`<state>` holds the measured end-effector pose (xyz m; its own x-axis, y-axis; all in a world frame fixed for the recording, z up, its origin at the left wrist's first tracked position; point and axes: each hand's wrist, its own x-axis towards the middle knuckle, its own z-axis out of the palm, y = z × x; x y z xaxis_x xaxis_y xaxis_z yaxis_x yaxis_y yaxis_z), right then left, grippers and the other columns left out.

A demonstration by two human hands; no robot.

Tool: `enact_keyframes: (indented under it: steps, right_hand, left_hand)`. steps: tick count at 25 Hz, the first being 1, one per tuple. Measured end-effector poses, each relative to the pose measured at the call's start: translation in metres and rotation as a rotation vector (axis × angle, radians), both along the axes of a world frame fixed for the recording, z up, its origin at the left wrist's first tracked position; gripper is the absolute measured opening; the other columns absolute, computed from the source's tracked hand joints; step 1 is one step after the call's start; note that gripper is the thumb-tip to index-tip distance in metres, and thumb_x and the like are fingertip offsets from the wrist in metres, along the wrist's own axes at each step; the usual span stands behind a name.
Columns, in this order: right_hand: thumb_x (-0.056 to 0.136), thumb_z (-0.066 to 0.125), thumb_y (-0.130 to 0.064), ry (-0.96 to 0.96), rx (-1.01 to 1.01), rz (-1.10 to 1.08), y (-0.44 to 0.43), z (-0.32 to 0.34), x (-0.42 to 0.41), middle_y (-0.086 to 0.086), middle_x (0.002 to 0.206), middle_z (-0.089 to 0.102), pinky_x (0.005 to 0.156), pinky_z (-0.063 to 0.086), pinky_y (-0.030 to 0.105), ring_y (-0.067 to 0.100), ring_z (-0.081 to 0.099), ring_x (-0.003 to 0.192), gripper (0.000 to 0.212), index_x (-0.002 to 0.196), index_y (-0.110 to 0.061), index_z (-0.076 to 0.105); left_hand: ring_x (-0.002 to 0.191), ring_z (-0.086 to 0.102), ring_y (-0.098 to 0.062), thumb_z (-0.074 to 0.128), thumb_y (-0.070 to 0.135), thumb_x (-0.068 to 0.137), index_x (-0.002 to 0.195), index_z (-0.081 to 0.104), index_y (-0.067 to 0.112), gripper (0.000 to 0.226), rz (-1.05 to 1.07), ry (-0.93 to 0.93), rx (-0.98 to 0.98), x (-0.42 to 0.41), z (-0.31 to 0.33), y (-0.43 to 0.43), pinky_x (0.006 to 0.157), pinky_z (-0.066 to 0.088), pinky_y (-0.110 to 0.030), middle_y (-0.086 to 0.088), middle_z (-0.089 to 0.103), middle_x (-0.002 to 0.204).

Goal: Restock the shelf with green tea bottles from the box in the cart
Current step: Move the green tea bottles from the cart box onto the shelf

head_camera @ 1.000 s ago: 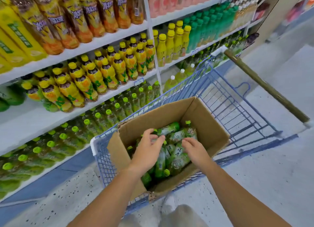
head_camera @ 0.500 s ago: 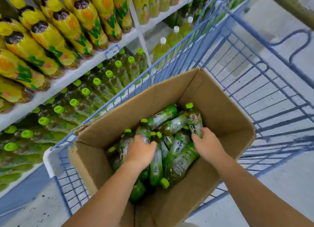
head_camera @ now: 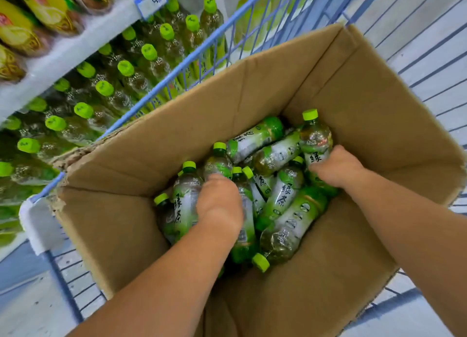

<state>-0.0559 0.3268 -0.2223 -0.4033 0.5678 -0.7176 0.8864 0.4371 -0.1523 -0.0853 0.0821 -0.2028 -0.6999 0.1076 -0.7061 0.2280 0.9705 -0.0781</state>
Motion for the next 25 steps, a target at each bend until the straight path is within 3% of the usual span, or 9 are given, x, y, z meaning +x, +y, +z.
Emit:
enact_keyframes:
  steps: [2,4,7,10,12,14,17,22,25]
  right_hand:
    - [0.081,0.076,-0.039,-0.001,0.062,0.049,0.002,-0.007,0.001,0.019,0.131,0.055,0.089,0.044,0.035,0.036,0.055,0.12,0.07,0.133,-0.003,0.046]
    - [0.079,0.078,-0.044,0.001,0.072,0.082,0.006,-0.011,0.001,0.018,0.128,0.059,0.084,0.043,0.034,0.035,0.057,0.117,0.067,0.128,-0.005,0.052]
    - [0.077,0.081,-0.042,0.046,0.063,0.041,0.007,-0.018,0.001,0.014,0.121,0.063,0.08,0.042,0.031,0.033,0.059,0.113,0.06,0.122,-0.009,0.057]
    - [0.072,0.085,-0.038,0.099,0.073,-0.036,0.008,-0.024,0.001,0.012,0.118,0.063,0.08,0.043,0.032,0.032,0.06,0.111,0.062,0.12,-0.011,0.056]
    - [0.07,0.087,-0.038,0.101,0.084,-0.031,0.008,-0.028,0.0,0.013,0.119,0.062,0.079,0.04,0.031,0.032,0.059,0.113,0.067,0.121,-0.009,0.055]
    - [0.07,0.086,-0.038,0.103,0.09,-0.034,0.009,-0.031,-0.001,0.012,0.117,0.062,0.077,0.039,0.03,0.032,0.059,0.112,0.066,0.121,-0.009,0.055]
    - [0.07,0.085,-0.038,0.115,0.089,-0.036,0.01,-0.033,-0.001,0.007,0.105,0.059,0.075,0.04,0.03,0.029,0.058,0.099,0.056,0.111,-0.014,0.055]
    - [0.067,0.081,-0.04,0.17,0.034,0.032,0.006,-0.031,-0.001,0.0,0.088,0.059,0.071,0.04,0.027,0.022,0.054,0.082,0.042,0.098,-0.021,0.061]
    - [0.062,0.081,-0.043,0.176,0.031,0.172,-0.001,-0.017,-0.006,-0.005,0.083,0.06,0.056,0.037,0.024,0.013,0.054,0.07,0.039,0.086,-0.025,0.056]
  left_hand:
    - [0.114,0.065,-0.029,0.065,0.013,0.093,0.13,0.054,-0.003,0.042,0.003,0.015,0.02,-0.013,-0.004,-0.002,0.08,0.054,-0.035,-0.015,0.062,0.126]
    - [0.098,0.068,-0.027,0.072,0.026,0.089,0.101,0.066,0.009,0.021,0.053,-0.016,0.032,-0.027,-0.005,-0.003,0.068,0.05,-0.032,-0.008,0.068,0.106]
    - [0.078,0.058,-0.023,0.079,0.045,0.08,0.078,0.056,0.013,0.04,0.122,-0.06,0.018,-0.038,-0.006,-0.002,0.062,0.044,-0.03,-0.001,0.056,0.077]
    - [0.074,0.058,-0.025,0.079,0.054,0.077,0.071,0.052,0.015,0.048,0.055,0.009,0.043,-0.033,-0.006,-0.005,0.06,0.041,-0.029,0.0,0.06,0.077]
    - [0.086,0.065,-0.029,0.077,0.053,0.079,0.076,0.052,0.017,0.044,-0.035,0.082,0.066,-0.027,-0.003,-0.008,0.062,0.042,-0.031,-0.006,0.068,0.098]
    - [0.106,0.064,-0.029,0.072,0.049,0.086,0.107,0.06,0.01,0.046,-0.17,0.161,0.029,-0.024,-0.004,-0.008,0.075,0.048,-0.034,-0.014,0.063,0.121]
    - [0.111,0.059,-0.028,0.066,0.042,0.092,0.121,0.051,0.002,0.051,-0.234,0.191,0.042,-0.019,-0.01,-0.005,0.087,0.044,-0.034,-0.013,0.059,0.12]
    - [0.107,0.059,-0.034,0.086,0.034,0.076,0.11,0.035,0.01,0.065,0.375,-0.03,0.356,-0.037,-0.007,-0.004,0.073,0.043,-0.036,-0.014,0.052,0.122]
    - [0.086,0.065,-0.025,0.088,0.037,0.069,0.109,0.048,0.01,0.063,0.533,-0.158,0.508,-0.048,-0.001,-0.002,0.061,0.051,-0.032,-0.008,0.061,0.104]
